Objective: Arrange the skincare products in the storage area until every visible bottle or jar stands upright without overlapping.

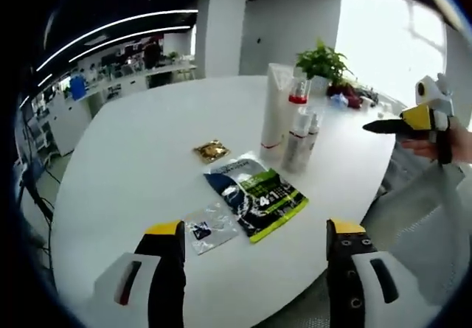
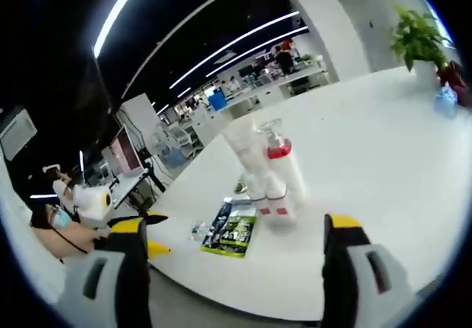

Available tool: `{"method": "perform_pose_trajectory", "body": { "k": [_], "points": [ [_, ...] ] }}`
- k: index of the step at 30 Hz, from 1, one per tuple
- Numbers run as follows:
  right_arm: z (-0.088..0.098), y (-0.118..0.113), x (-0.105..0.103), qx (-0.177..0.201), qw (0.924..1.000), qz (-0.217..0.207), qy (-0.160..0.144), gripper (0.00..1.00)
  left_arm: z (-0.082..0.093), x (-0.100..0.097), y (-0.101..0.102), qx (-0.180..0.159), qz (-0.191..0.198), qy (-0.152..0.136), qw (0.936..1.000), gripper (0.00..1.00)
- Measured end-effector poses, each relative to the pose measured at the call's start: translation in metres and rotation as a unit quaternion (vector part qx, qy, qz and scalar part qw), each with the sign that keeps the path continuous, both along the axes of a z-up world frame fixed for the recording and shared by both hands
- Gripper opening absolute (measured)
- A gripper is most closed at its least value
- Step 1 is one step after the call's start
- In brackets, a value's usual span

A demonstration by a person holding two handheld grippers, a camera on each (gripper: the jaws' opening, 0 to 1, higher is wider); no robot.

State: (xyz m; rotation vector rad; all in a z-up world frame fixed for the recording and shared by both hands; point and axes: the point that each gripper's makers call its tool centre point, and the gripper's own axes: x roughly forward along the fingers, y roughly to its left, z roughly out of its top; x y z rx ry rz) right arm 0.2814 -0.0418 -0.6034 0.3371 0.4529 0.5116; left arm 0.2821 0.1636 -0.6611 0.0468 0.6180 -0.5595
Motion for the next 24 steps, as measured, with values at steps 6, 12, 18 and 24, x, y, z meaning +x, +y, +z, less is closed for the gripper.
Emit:
{"method": "perform_pose_trajectory", "body": {
  "k": [6, 12, 18, 24],
  "points": [
    [-0.004, -0.004, -0.005, 0.001, 0.9999, -0.016, 0.004, 1.00, 0.015, -0.001, 0.020, -0.009, 0.065, -0.020, 0.9976, 0.87],
    [-0.008, -0.010, -0.005, 0.002, 0.9995, -0.031, 0.008, 1.00, 0.018, -0.006, 0.028, 0.002, 0.088, -0.030, 0.9957, 0.97],
    [-0.009, -0.010, -0.005, -0.011, 0.9995, -0.030, 0.005, 0.98, 0.018, -0.005, 0.028, 0.008, 0.092, -0.027, 0.9953, 0.97],
    [-0.013, -0.006, -0.006, -0.012, 0.9997, -0.019, 0.012, 1.00, 0.013, -0.006, 0.024, 0.011, 0.091, -0.016, 0.9957, 0.97]
  ]
}}
